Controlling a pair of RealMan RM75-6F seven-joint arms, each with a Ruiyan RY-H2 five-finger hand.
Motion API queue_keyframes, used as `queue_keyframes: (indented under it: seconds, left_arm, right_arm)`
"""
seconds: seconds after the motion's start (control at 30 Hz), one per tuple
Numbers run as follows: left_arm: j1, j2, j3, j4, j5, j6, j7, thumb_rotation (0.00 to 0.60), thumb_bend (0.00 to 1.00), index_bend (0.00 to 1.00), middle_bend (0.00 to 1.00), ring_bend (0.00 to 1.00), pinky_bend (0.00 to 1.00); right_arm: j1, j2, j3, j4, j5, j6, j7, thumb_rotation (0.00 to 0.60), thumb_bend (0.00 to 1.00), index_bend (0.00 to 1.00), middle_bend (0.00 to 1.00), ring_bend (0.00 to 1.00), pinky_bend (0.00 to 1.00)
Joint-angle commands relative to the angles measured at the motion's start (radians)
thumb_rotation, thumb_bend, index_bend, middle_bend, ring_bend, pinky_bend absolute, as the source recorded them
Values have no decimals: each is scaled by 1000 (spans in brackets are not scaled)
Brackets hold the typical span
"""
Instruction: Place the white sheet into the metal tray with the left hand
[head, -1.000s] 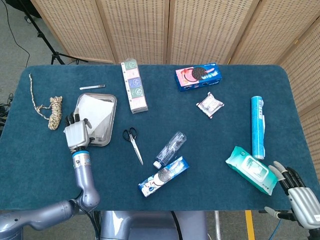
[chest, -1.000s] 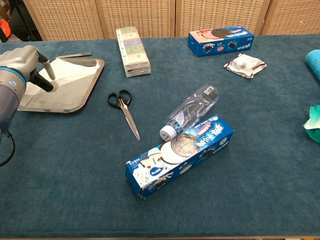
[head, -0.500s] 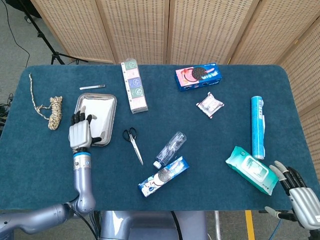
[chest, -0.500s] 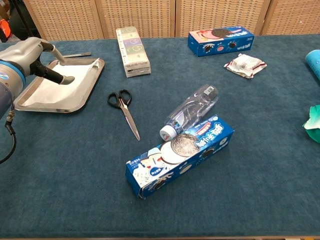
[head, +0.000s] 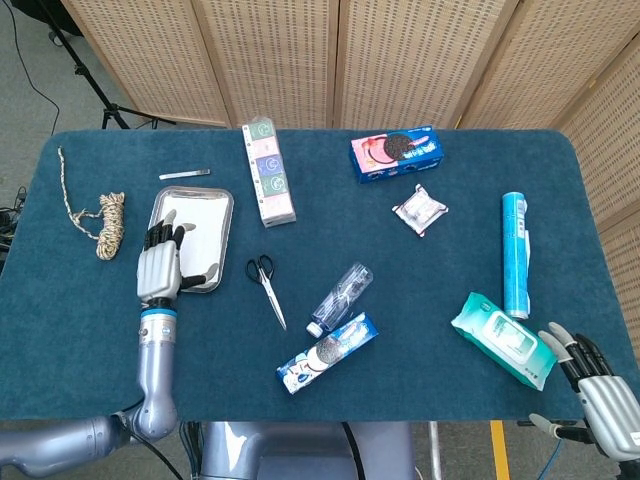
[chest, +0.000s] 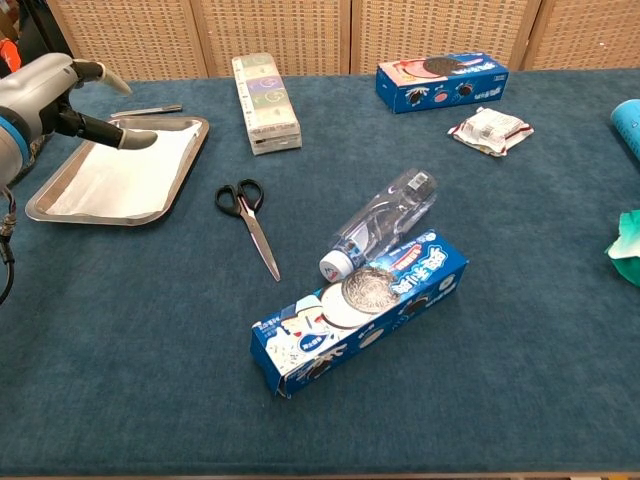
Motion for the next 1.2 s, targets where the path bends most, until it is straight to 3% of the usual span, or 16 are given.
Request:
queue_keyframes:
  seconds: [0.03,0.23,0.47,0.6,0.83,1.2]
  left_arm:
    - [30,52,27,-58,42,-18,-55,421,208,236,0,0,0]
    - [49,212,48,-171,-1,-144,-80,416,238,238,0,0,0]
    - [6,372,32,-267,-207,-309,-63,442,245,242,0,0,0]
    - [-39,433,39,-261,-318,-369,-33,456,244,242,0,0,0]
    - [-96,457,65,-197,-432,-460,-76,457,246,242,0,0,0]
    - [-126,436,127,-167,-392,-447,-131,459,246,242,0,0,0]
  right_arm:
    - [-1,1,0,1,0,2,3,600,0,0,0,0,0]
    - [0,1,-3,-3,-2,-2,-4,600,0,0,0,0,0]
    - [-2,2,-5,-11,-6,-2,-16,600,0,0,0,0,0]
    - [-3,2,-6,-10,-9,2,-16,600,0,0,0,0,0]
    - [-3,3,-7,-10,-9,3,-14,600,0,0,0,0,0]
    - [-2,5,-7,-9,-7,1,-10,600,0,0,0,0,0]
